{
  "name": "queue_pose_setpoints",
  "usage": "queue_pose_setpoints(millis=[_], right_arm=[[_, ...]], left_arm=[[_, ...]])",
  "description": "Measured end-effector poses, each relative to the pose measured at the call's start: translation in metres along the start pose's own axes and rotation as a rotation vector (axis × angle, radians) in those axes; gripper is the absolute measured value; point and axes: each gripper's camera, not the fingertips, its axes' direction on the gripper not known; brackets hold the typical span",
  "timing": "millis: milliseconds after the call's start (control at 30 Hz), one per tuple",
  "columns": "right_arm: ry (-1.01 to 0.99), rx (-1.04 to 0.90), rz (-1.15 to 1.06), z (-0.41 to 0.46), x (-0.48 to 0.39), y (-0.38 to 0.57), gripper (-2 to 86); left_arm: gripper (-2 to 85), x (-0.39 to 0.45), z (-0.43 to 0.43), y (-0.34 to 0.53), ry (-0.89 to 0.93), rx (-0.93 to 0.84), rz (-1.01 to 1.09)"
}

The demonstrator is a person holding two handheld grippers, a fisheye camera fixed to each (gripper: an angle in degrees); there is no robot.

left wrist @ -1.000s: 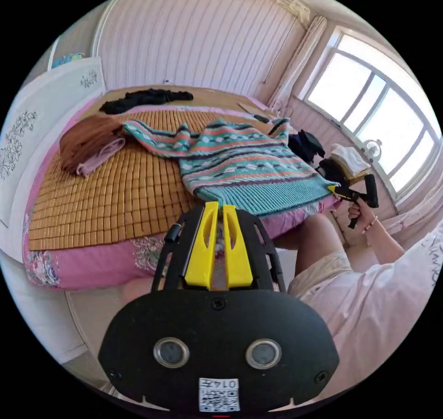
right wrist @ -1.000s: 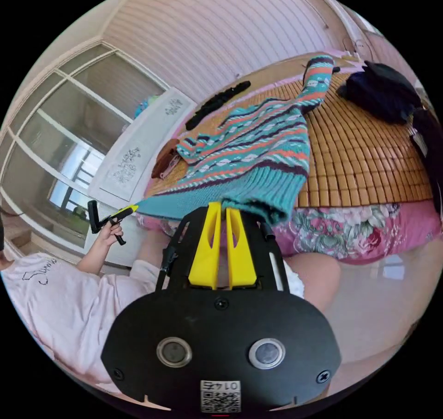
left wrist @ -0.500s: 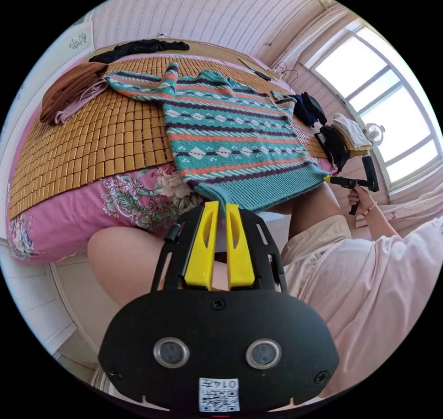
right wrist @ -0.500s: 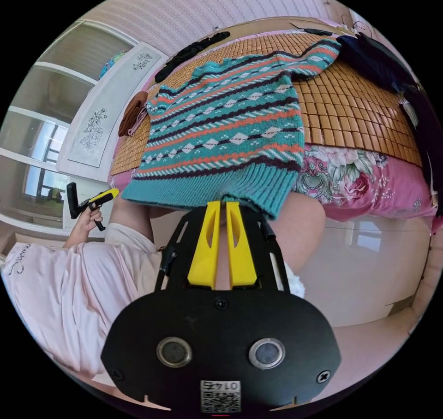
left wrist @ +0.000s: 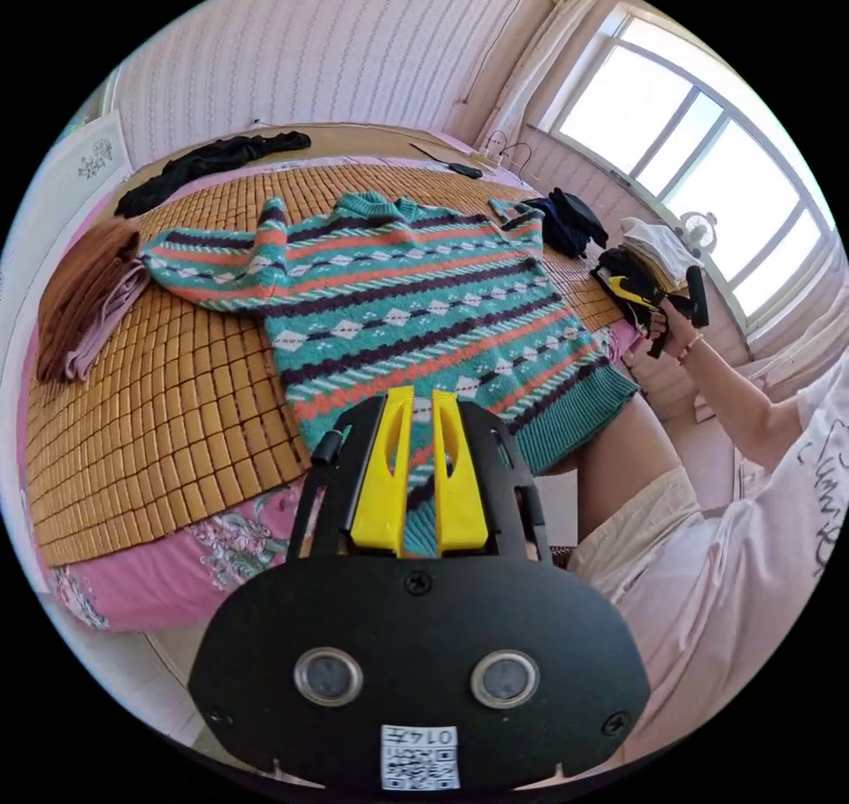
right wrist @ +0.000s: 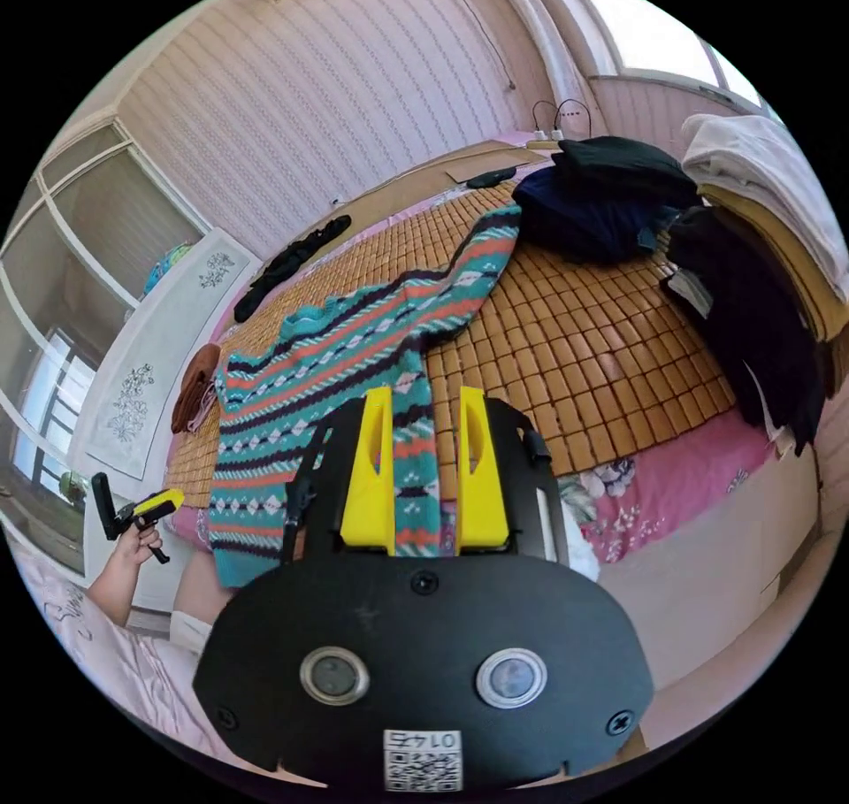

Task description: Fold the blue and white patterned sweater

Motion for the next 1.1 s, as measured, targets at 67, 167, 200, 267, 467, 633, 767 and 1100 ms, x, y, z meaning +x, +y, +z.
queue_pose_setpoints(millis=[67, 167, 200, 267, 467, 633, 767, 1100], right_arm=[[0.022, 0.009, 0.016, 0.025, 0.007, -0.043, 11.3], [0.094, 0.049, 0.025, 0.064, 0.019, -0.116, 11.9], [0.17, 0.07, 0.003, 0.077, 0.019, -0.143, 12.7], [0.261, 0.094, 0.014, 0.095, 0.026, -0.179, 13.6], [0.138, -0.108, 0.095, 0.137, 0.06, -0.234, 4.8], [0.018, -0.024, -0.069, 0.023, 0.013, -0.19, 4.4], [-0.009, -0.096, -0.07, -0.048, -0.012, -0.147, 6.8], [0.222, -0.14, 0.368, -0.024, 0.085, -0.075, 11.0]], left_arm=[[4.7, 0.002, 0.033, -0.043, 0.049, -0.008, 0.074], [5.3, 0.016, 0.092, -0.124, 0.124, -0.015, 0.217], [5.5, 0.024, 0.114, -0.154, 0.153, -0.016, 0.275], [5.7, 0.036, 0.145, -0.195, 0.195, -0.011, 0.334], [6.3, 0.08, 0.217, -0.28, 0.269, -0.057, 0.388], [6.4, 0.109, 0.238, -0.308, 0.252, -0.144, 0.36], [7.2, 0.132, 0.255, -0.337, 0.234, -0.17, 0.382], [8.2, 0.175, 0.367, -0.408, 0.178, -0.297, 0.488]])
